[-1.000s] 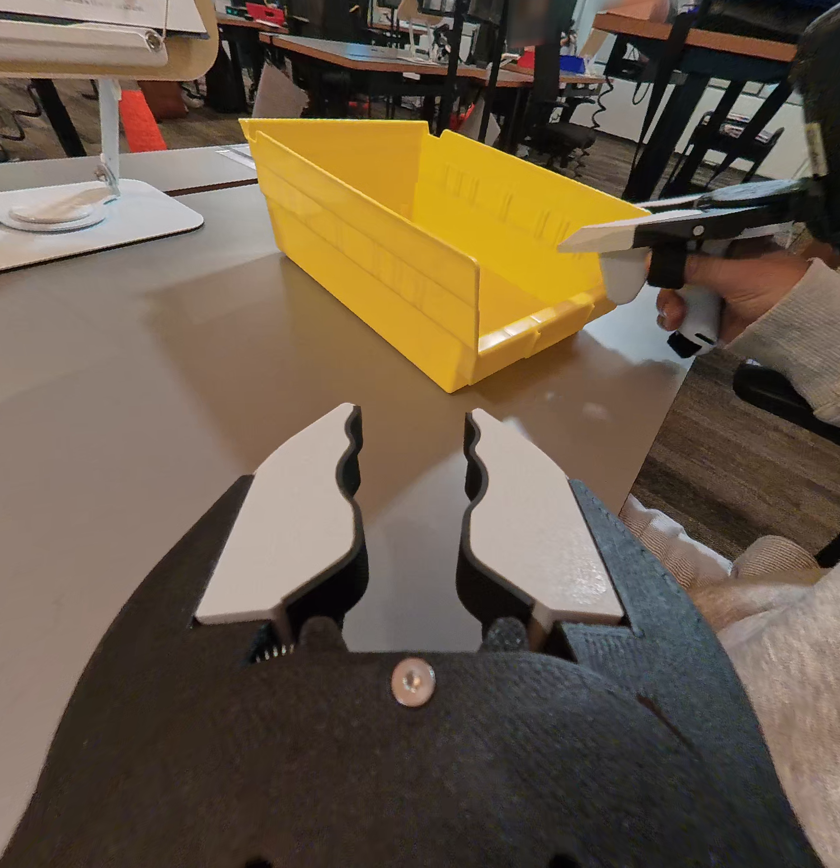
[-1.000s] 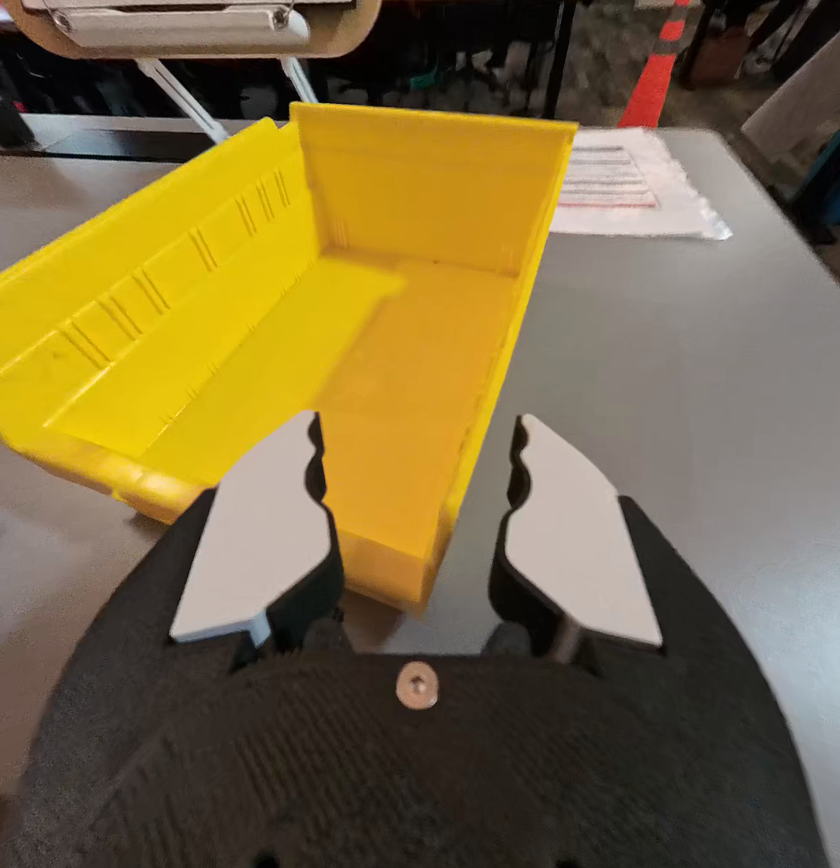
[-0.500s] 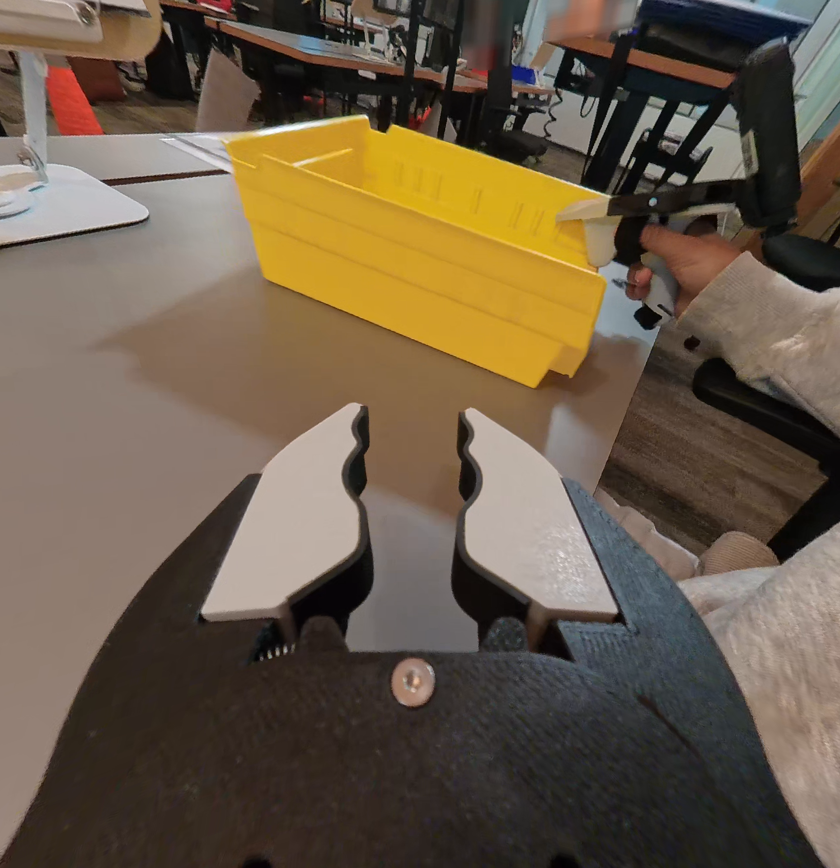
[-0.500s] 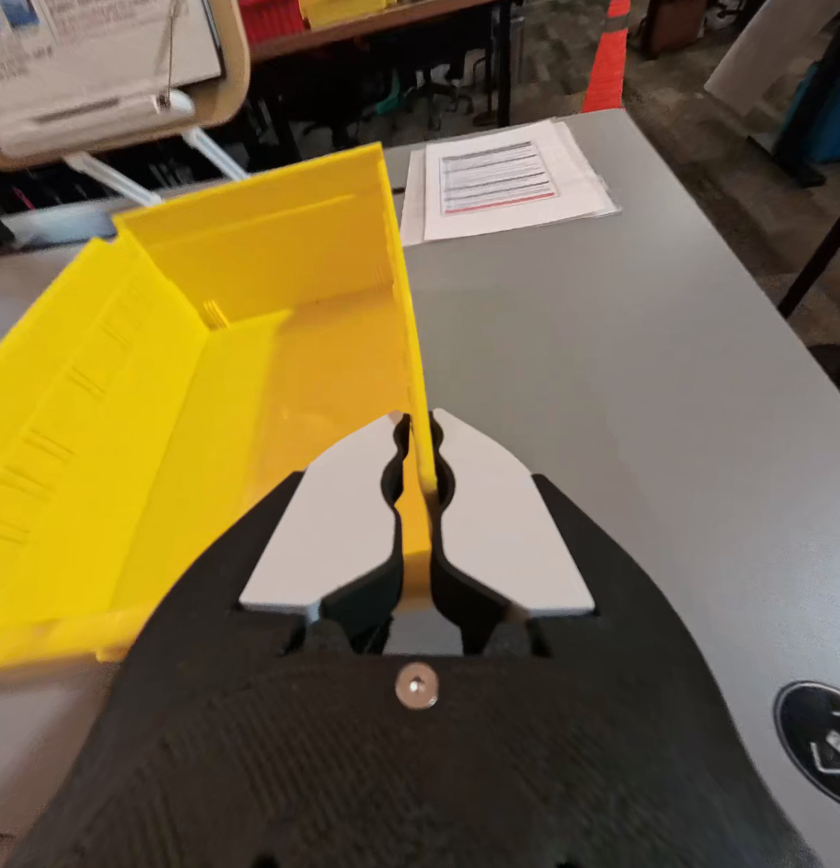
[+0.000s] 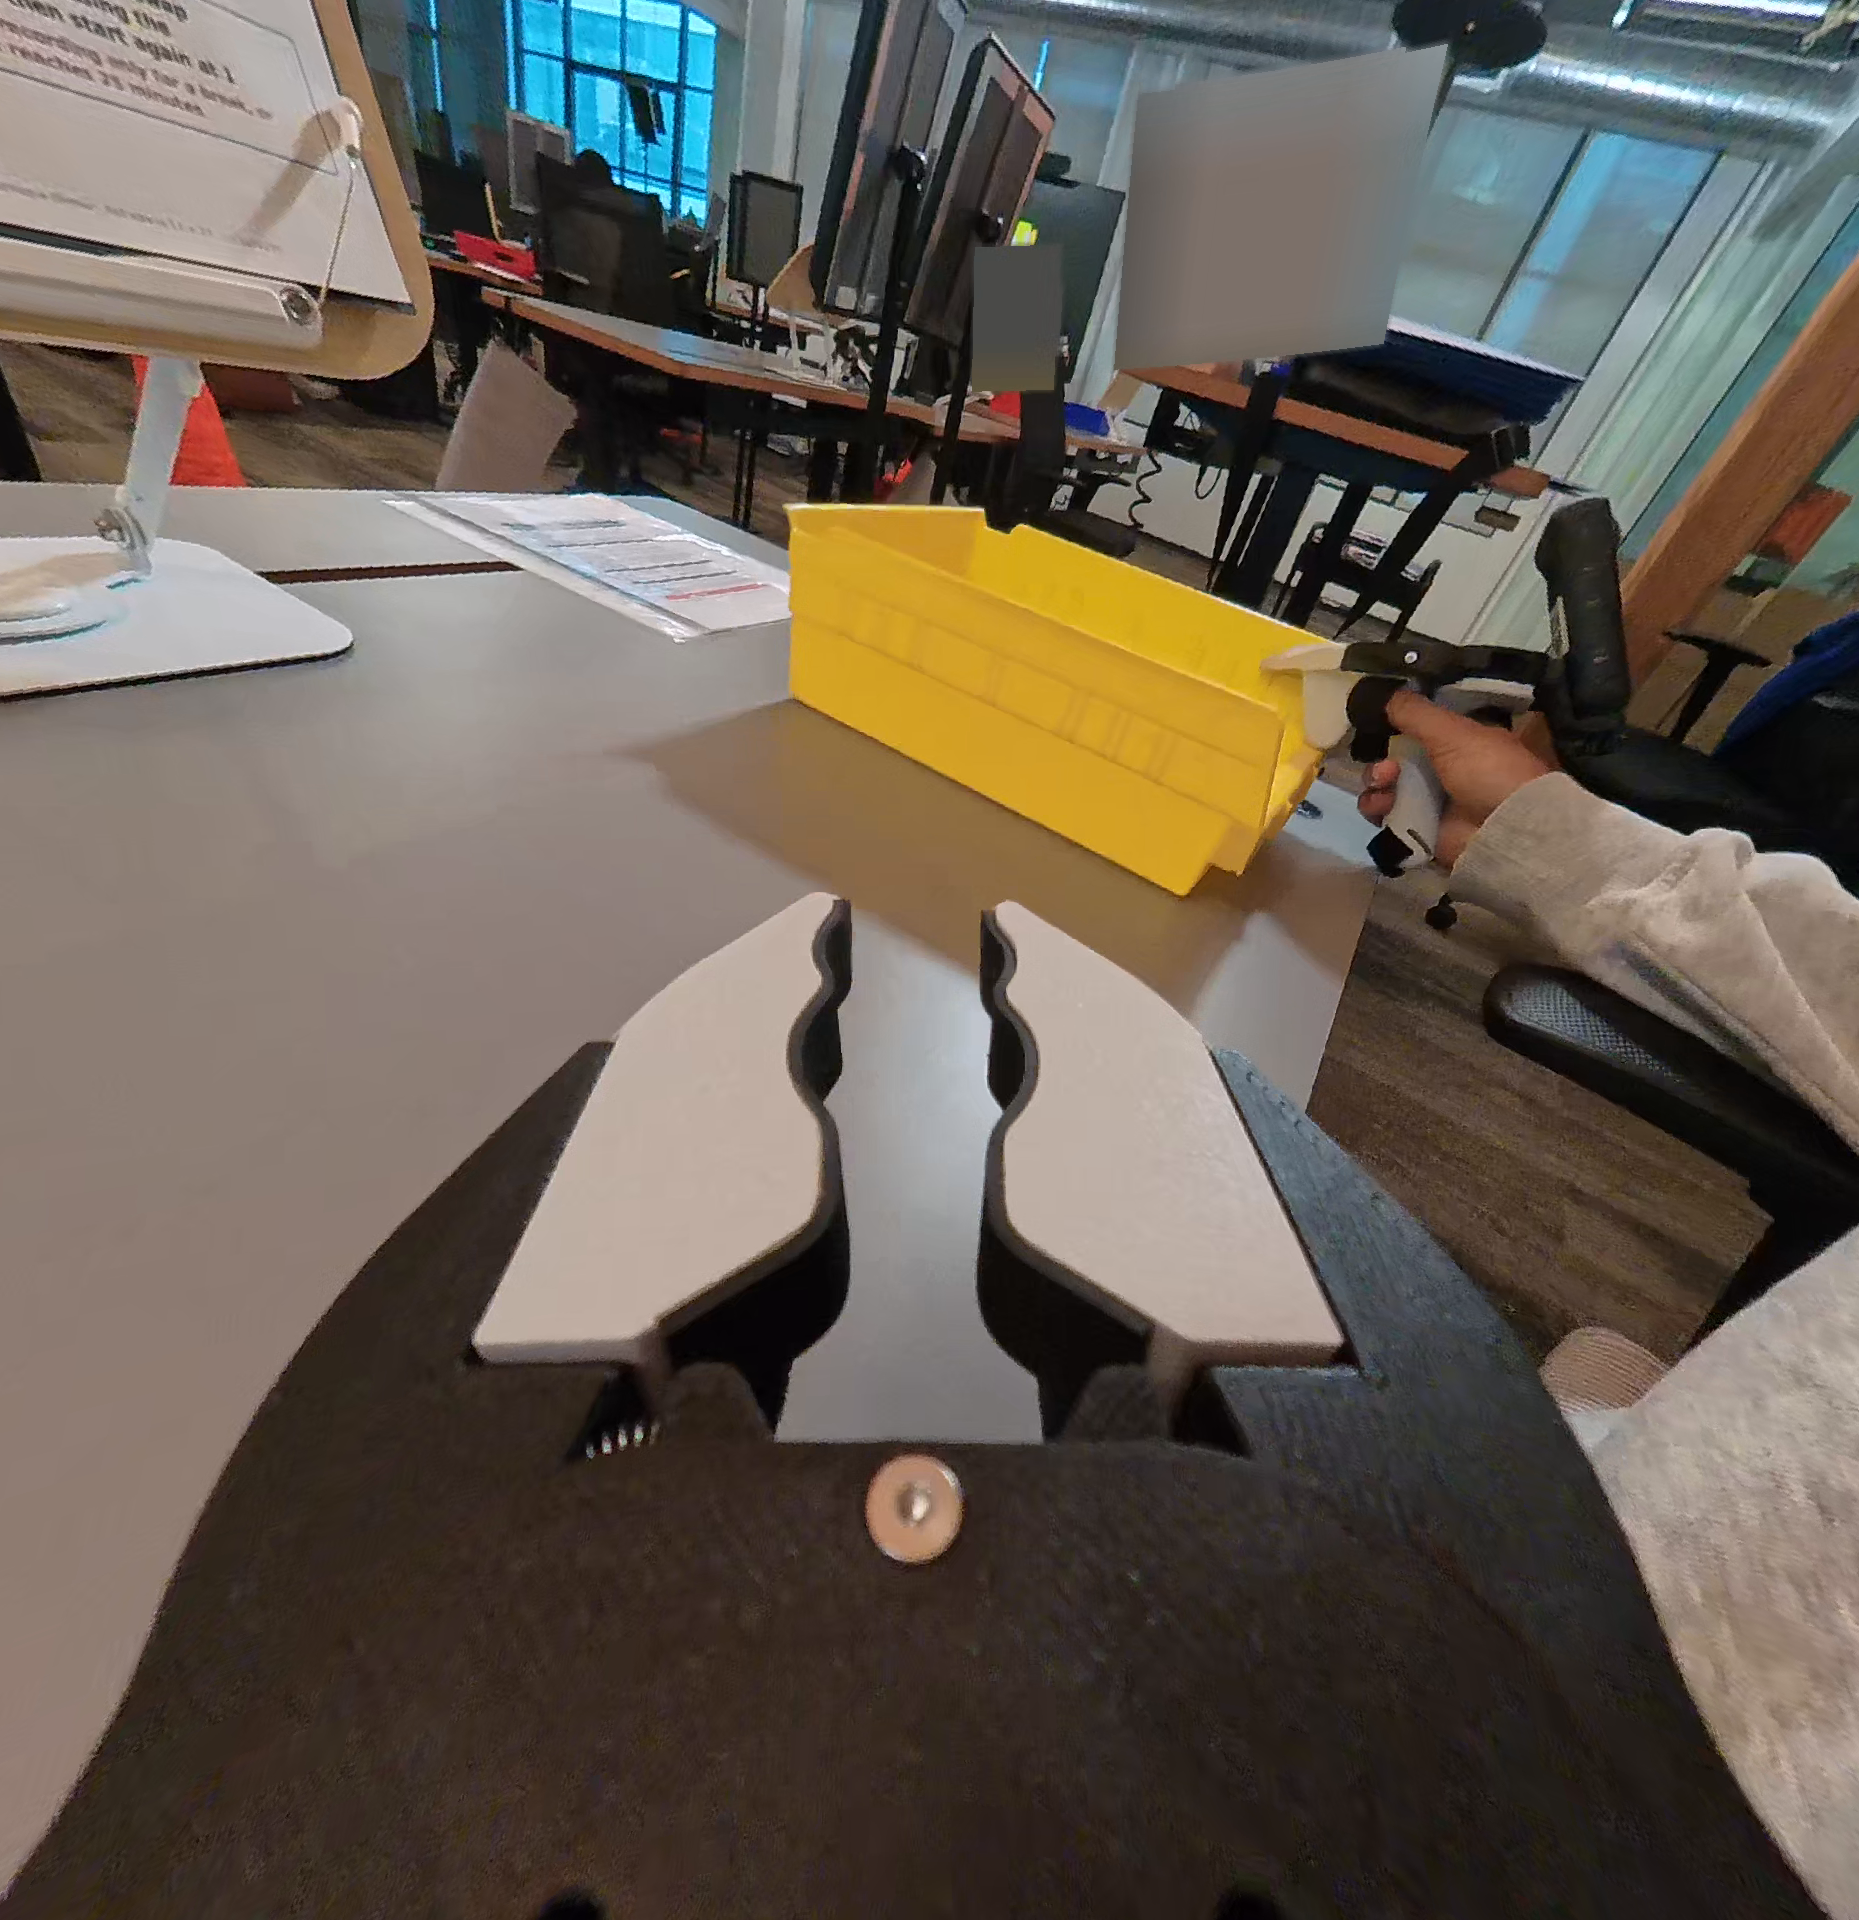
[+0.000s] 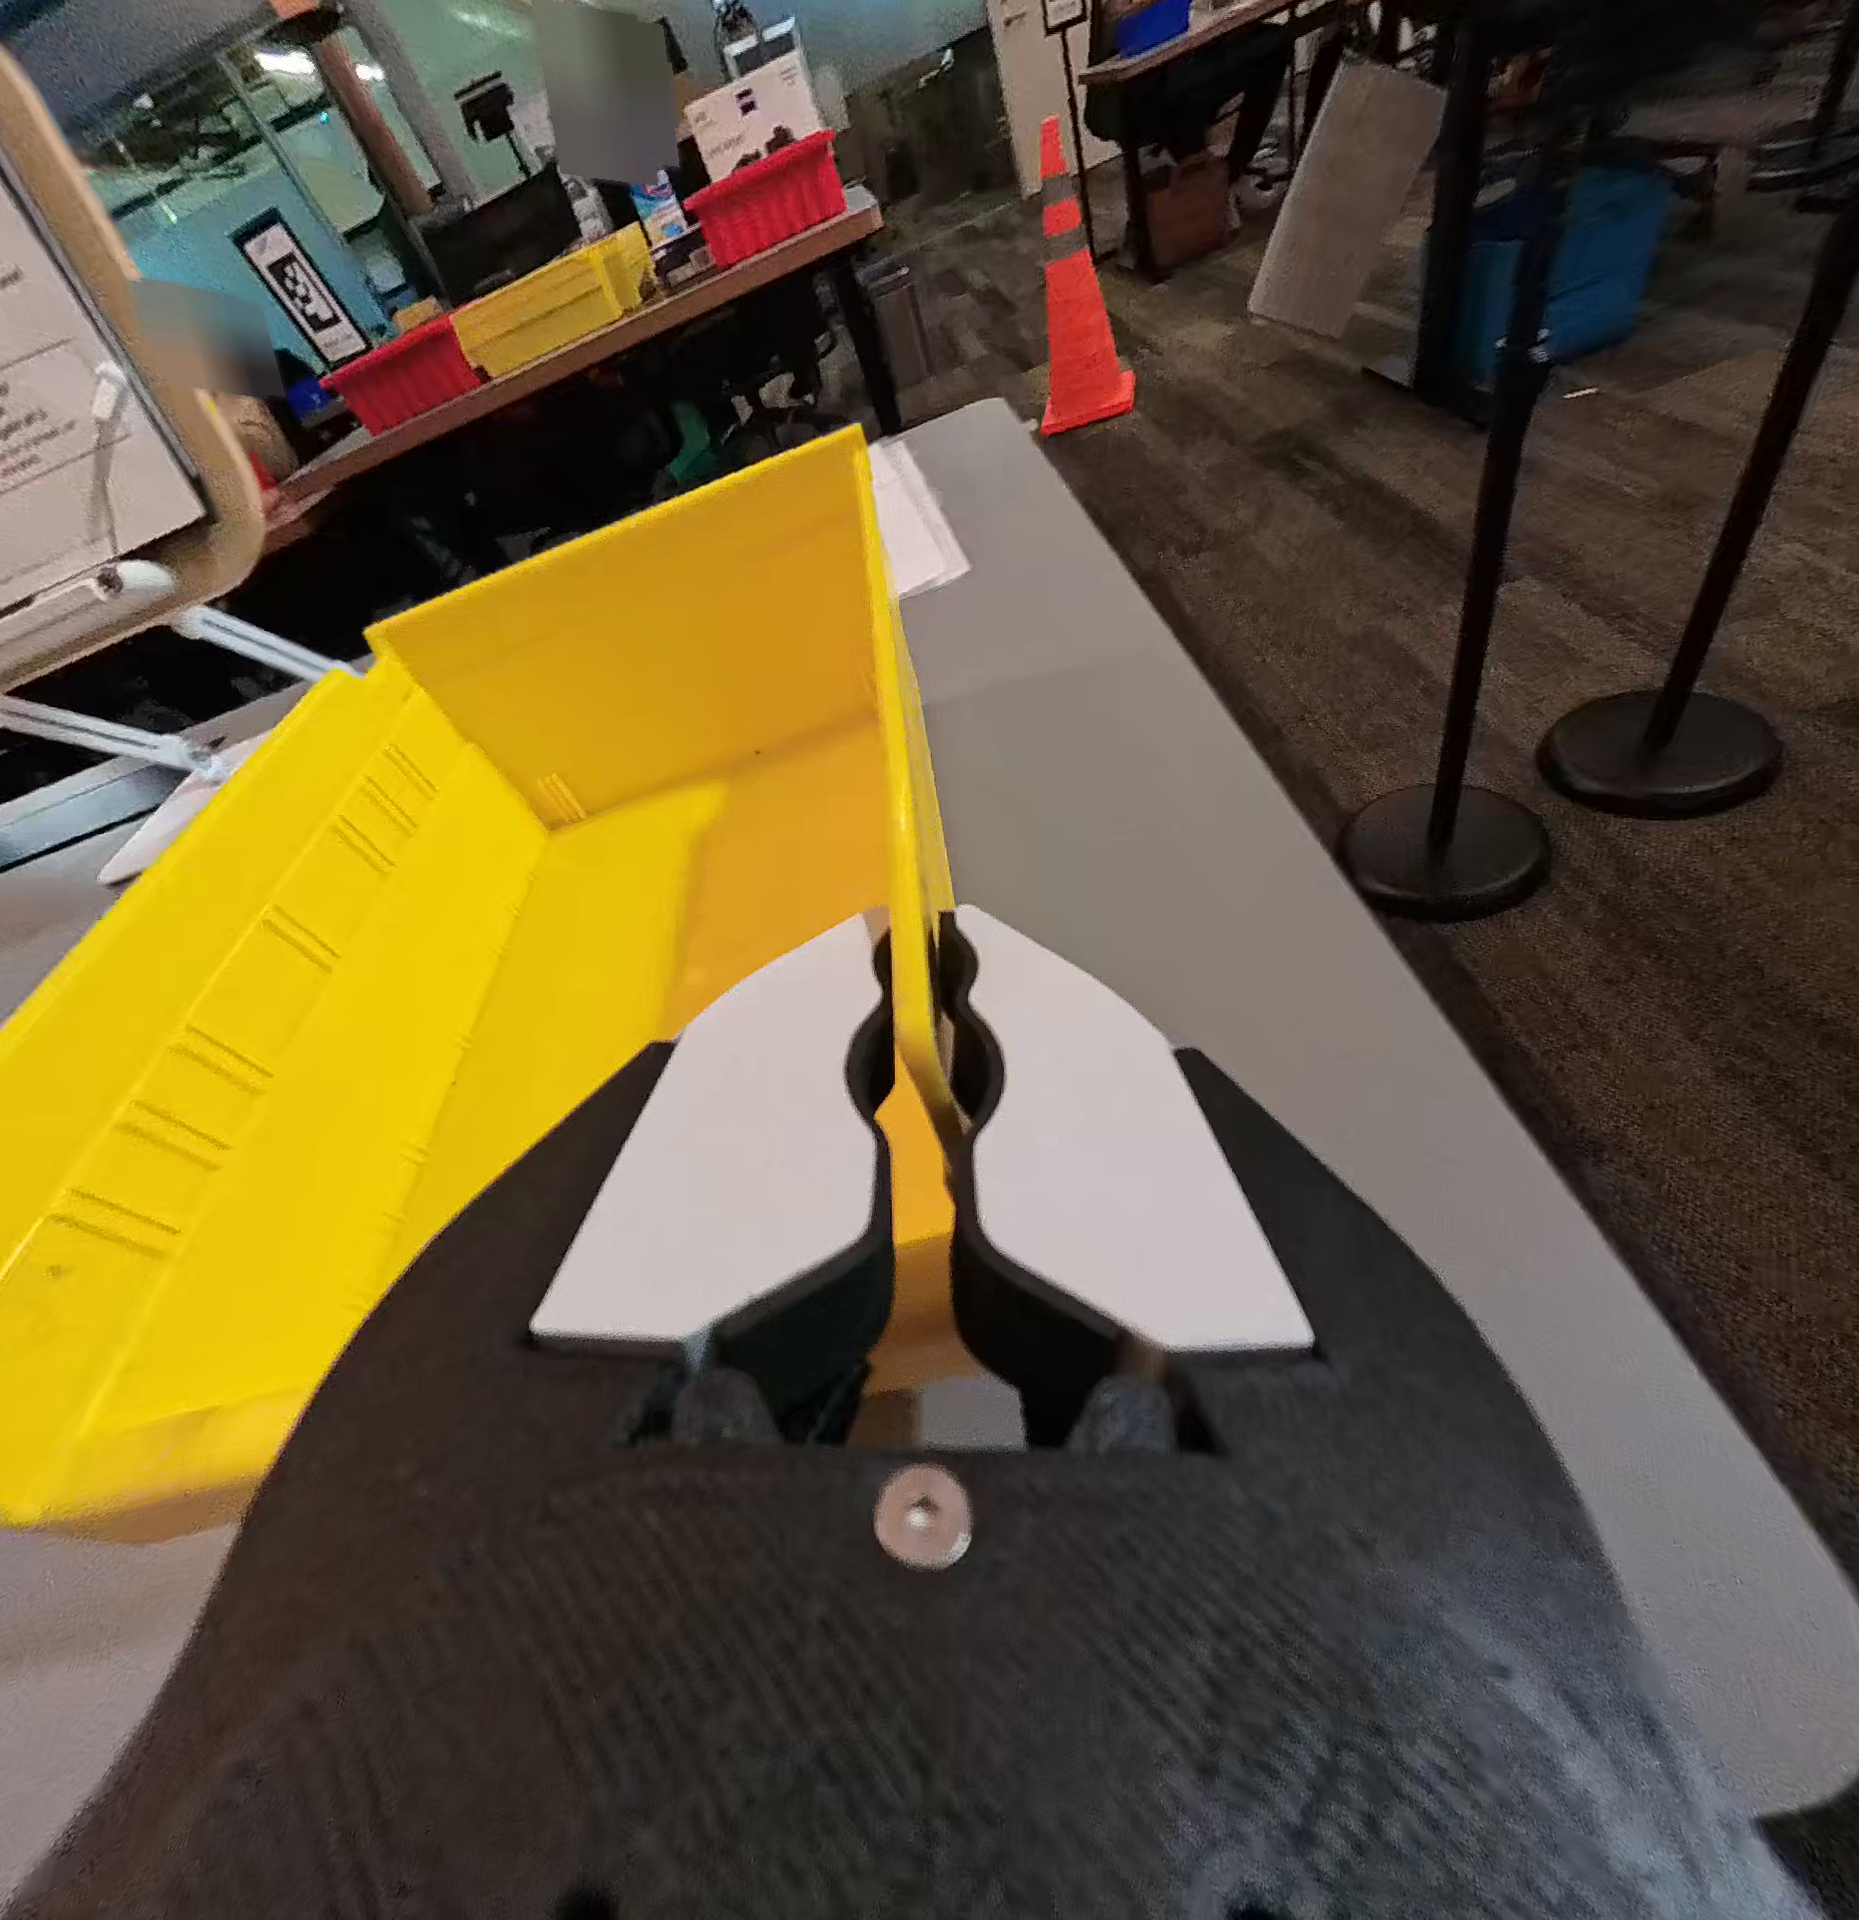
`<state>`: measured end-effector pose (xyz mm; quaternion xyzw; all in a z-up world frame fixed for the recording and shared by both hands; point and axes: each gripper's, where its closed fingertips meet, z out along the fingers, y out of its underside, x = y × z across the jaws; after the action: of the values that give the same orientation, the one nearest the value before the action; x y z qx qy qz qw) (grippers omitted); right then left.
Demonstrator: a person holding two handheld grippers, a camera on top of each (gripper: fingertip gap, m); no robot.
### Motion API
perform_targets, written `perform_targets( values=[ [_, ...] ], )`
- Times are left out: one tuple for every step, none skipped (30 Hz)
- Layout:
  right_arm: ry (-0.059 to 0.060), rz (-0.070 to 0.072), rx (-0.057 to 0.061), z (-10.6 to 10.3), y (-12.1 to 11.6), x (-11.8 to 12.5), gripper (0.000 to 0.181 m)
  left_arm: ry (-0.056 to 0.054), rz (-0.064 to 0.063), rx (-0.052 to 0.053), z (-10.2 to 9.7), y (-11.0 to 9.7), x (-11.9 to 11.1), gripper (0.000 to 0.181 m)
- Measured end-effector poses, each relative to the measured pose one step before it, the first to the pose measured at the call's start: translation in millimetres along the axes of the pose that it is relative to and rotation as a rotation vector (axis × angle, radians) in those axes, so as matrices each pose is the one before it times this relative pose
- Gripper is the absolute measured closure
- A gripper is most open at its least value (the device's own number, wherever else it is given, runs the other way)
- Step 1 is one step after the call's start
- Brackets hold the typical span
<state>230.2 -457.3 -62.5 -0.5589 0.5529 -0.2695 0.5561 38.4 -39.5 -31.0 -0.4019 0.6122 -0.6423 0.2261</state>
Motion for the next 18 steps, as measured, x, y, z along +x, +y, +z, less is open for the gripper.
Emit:
perform_targets(
  values=[
    [0.0038, 0.0026, 0.0055, -0.63, -1.07, 5.31, 0.176, 0.0024, -0.0038, -0.0037, 0.53, 0.83, 0.16, 0.157],
    [0.0042, 0.0030, 0.0014, -0.51, -0.58, 3.83, 0.176, 0.0026, -0.0051, -0.0008, 0.24, 0.26, 0.18, 0.157],
    [0.0009, 0.0036, 0.0015, -0.57, -0.56, 2.04, 0.176, 0.0006, -0.0035, 0.0000, 0.11, 0.03, 0.10, 0.157],
    [-0.0032, -0.0008, 0.0000, -0.46, -0.56, 0.32, 0.176, -0.0004, 0.0001, -0.0002, 0.13, 0.12, -0.07, 0.157],
    [-0.0046, -0.0077, -0.0032, -0.25, 0.02, -0.47, 0.176, -0.0001, 0.0030, -0.0024, 0.30, 0.44, 0.02, 0.157],
    [-0.0056, -0.0081, -0.0029, -0.22, -0.09, -0.70, 0.176, -0.0003, 0.0036, -0.0041, 0.45, 0.66, -0.01, 0.157],
    [-0.0098, -0.0034, 0.0018, -0.29, -0.46, -1.02, 0.176, -0.0003, 0.0028, -0.0029, 0.26, 0.63, 0.12, 0.157],
    [-0.0092, -0.0006, 0.0030, -0.33, -0.14, -0.52, 0.176, 0.0006, 0.0012, -0.0017, 0.22, 0.45, 0.20, 0.157],
    [-0.0046, 0.0046, 0.0009, -0.41, 0.63, 0.07, 0.176, 0.0017, 0.0002, -0.0019, 0.14, 0.36, 0.35, 0.157],
    [-0.0029, 0.0118, 0.0024, -0.60, 0.89, 0.54, 0.176, 0.0014, 0.0008, -0.0015, 0.01, 0.23, 0.28, 0.157],
    [-0.0041, 0.0120, 0.0074, -0.77, 0.59, 0.29, 0.176, 0.0021, 0.0016, 0.0003, 0.01, 0.10, 0.26, 0.156],
    [-0.0066, 0.0077, 0.0078, -0.72, 0.31, -0.09, 0.176, 0.0057, 0.0020, 0.0019, 0.06, -0.13, 0.63, 0.155],
    [-0.0048, 0.0052, 0.0015, -0.52, 0.28, 0.13, 0.175, 0.0067, 0.0005, 0.0011, 0.08, -0.15, 0.84, 0.154],
    [-0.0021, 0.0021, 0.0002, -0.29, 0.00, 0.25, 0.175, 0.0045, -0.0008, 0.0004, 0.04, -0.09, 0.51, 0.154],
    [-0.0024, 0.0008, 0.0009, -0.06, -0.13, 0.02, 0.175, 0.0016, -0.0010, 0.0013, -0.03, -0.20, 0.13, 0.154],
    [-0.0024, 0.0004, 0.0009, -0.08, -0.05, -0.15, 0.175, 0.0015, -0.0007, 0.0012, 0.02, -0.27, 0.19, 0.153],
    [-0.0014, -0.0005, 0.0004, 0.03, -0.06, -0.14, 0.175, 0.0019, -0.0004, -0.0003, 0.06, 0.12, 0.19, 0.153],
    [-0.0015, -0.0002, 0.0004, -0.06, -0.03, -0.21, 0.175, 0.0012, -0.0004, -0.0014, 0.13, 0.25, 0.11, 0.153]
  ],
)
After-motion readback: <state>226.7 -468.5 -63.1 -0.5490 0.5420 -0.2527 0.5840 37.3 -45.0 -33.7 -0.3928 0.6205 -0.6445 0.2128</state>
